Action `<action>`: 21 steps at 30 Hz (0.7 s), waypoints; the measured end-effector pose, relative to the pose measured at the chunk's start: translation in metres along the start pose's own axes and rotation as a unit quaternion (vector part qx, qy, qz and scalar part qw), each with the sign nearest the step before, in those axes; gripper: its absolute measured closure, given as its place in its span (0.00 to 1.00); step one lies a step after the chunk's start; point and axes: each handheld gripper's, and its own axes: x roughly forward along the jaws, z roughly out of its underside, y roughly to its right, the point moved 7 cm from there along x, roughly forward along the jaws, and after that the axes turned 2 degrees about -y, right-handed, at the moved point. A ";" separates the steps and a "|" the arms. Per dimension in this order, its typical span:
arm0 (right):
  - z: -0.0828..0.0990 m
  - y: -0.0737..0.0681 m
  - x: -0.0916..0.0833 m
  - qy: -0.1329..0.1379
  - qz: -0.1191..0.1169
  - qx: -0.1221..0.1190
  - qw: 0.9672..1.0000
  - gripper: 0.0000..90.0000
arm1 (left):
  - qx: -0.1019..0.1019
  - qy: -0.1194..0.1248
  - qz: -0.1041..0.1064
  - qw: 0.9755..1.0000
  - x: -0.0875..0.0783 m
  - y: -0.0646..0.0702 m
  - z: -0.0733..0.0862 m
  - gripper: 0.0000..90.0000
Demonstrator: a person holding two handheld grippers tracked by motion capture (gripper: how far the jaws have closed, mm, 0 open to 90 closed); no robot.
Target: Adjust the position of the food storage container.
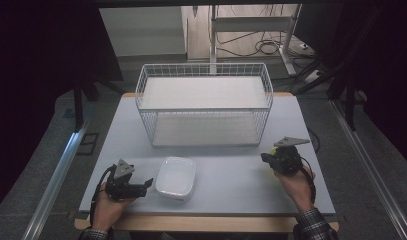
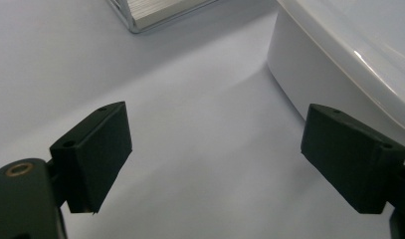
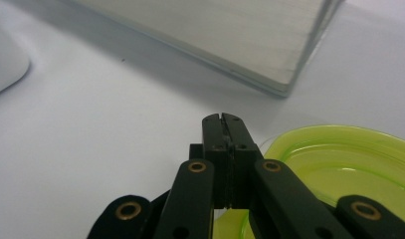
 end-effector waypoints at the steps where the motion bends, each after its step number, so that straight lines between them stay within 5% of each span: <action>1: 0.000 0.000 -0.001 -0.001 0.003 -0.001 1.000 0.99 | -0.005 0.000 0.003 1.000 -0.001 0.000 0.000 0.16; 3: 0.000 -0.003 -0.001 0.000 0.002 -0.004 1.000 0.99 | -0.006 -0.001 0.005 1.000 -0.001 0.001 0.000 0.17; 7: 0.000 -0.013 -0.003 0.003 -0.005 -0.019 1.000 0.98 | -0.003 -0.001 0.033 0.999 -0.006 0.008 -0.001 0.35; 8: 0.002 -0.018 -0.003 0.003 -0.008 -0.021 1.000 0.97 | 0.005 -0.008 0.060 0.998 -0.009 0.014 -0.001 0.53; 9: 0.002 -0.018 -0.003 0.003 -0.008 -0.021 1.000 0.97 | 0.005 -0.008 0.060 0.998 -0.009 0.014 -0.001 0.61; 10: 0.003 -0.020 -0.004 0.002 -0.009 -0.024 1.000 0.97 | 0.012 -0.013 0.069 0.997 -0.009 0.017 0.000 0.61; 11: 0.004 -0.025 -0.005 0.003 -0.013 -0.027 1.000 0.97 | 0.016 -0.017 0.081 0.996 -0.009 0.020 0.000 0.76; 14: 0.005 -0.032 -0.008 0.007 -0.017 -0.032 0.999 0.97 | 0.027 -0.028 0.109 0.993 -0.009 0.029 0.001 0.90; 16: 0.007 -0.036 -0.011 0.010 -0.020 -0.035 0.999 0.97 | 0.032 -0.032 0.133 0.990 -0.011 0.038 0.000 0.96; 21: 0.011 -0.043 -0.015 0.010 -0.027 -0.040 0.999 0.98 | 0.042 -0.042 0.148 0.987 -0.012 0.047 -0.001 1.00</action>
